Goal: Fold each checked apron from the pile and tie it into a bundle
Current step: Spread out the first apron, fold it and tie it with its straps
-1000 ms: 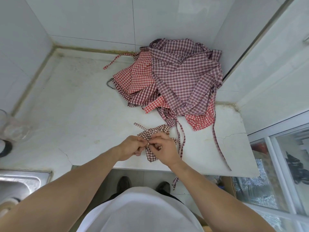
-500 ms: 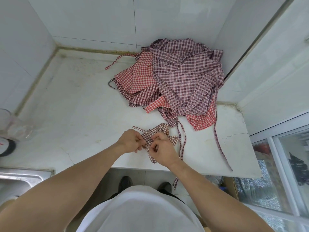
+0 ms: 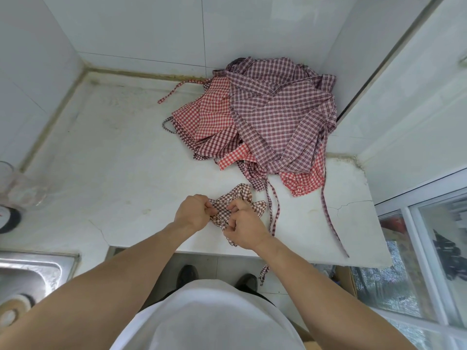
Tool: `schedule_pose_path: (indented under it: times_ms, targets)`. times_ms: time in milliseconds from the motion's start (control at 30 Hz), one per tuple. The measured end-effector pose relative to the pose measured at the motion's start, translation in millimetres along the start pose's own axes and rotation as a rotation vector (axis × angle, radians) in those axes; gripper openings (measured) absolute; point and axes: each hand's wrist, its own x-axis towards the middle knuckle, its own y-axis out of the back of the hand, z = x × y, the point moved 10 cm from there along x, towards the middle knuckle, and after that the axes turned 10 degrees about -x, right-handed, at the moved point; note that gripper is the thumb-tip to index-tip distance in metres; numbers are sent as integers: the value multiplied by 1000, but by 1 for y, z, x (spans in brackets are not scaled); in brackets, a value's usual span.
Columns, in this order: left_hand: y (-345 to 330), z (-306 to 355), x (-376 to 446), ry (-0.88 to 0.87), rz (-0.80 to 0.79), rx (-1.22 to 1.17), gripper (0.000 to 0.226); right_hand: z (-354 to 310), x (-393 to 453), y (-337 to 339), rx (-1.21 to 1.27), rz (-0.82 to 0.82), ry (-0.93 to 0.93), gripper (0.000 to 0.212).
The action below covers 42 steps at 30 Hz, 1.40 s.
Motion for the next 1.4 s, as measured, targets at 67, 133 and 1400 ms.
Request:
schedule_pose_path:
  times_ms: [67, 133, 1400]
  targets:
    - [-1, 5, -1, -34, -47, 79, 17, 2, -2, 3, -25, 31, 2, 14]
    - [-6, 14, -4, -81, -112, 192, 22, 1, -6, 4, -102, 90, -5, 18]
    - [42, 199, -39, -360, -400, -630, 52, 1, -4, 216, 910, 258, -221, 27]
